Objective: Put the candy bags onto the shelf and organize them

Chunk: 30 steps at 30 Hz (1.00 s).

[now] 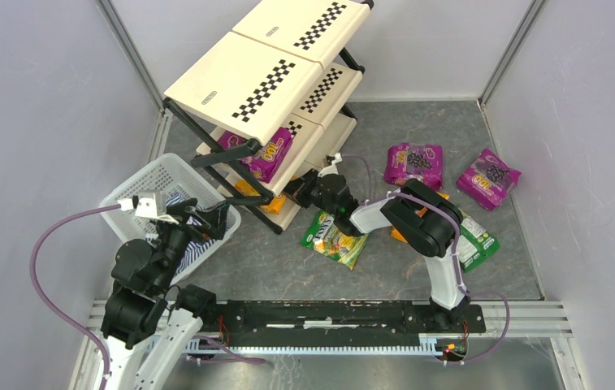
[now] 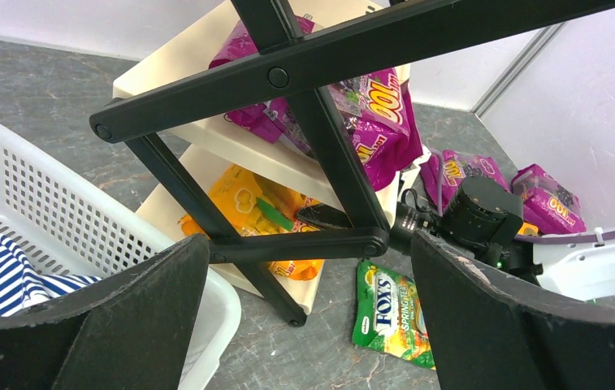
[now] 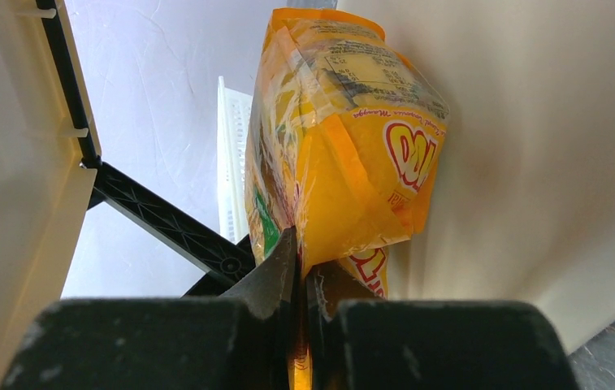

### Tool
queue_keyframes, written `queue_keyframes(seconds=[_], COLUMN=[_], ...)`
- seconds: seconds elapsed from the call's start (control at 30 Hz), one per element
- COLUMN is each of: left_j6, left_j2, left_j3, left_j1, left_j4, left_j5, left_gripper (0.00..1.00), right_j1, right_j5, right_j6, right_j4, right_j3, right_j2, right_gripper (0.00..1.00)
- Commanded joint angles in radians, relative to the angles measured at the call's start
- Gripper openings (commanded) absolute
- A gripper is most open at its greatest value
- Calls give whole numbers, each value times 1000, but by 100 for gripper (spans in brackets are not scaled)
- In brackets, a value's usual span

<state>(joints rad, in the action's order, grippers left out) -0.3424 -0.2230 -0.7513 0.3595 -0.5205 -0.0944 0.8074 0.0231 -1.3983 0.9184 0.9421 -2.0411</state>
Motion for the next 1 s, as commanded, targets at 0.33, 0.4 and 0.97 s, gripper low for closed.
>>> queue_keyframes(seconds=[0.33,0.4,0.97], left_j6=[53,53,54], left_j2=[-9,-9,-7], left_j3=[1,0,1], left_j1=[-7,-7,-7], left_j4=[45,45,44], left_j5=[13,13,20], left_gripper=[100,100,100], right_j1=[14,15,-27], right_j5=[60,74,247], right_j6=[91,117,773], right_j4=[97,107,-271], right_j3=[35,14,-408], right_j2=[-21,-1,550], right_gripper=[25,34,72])
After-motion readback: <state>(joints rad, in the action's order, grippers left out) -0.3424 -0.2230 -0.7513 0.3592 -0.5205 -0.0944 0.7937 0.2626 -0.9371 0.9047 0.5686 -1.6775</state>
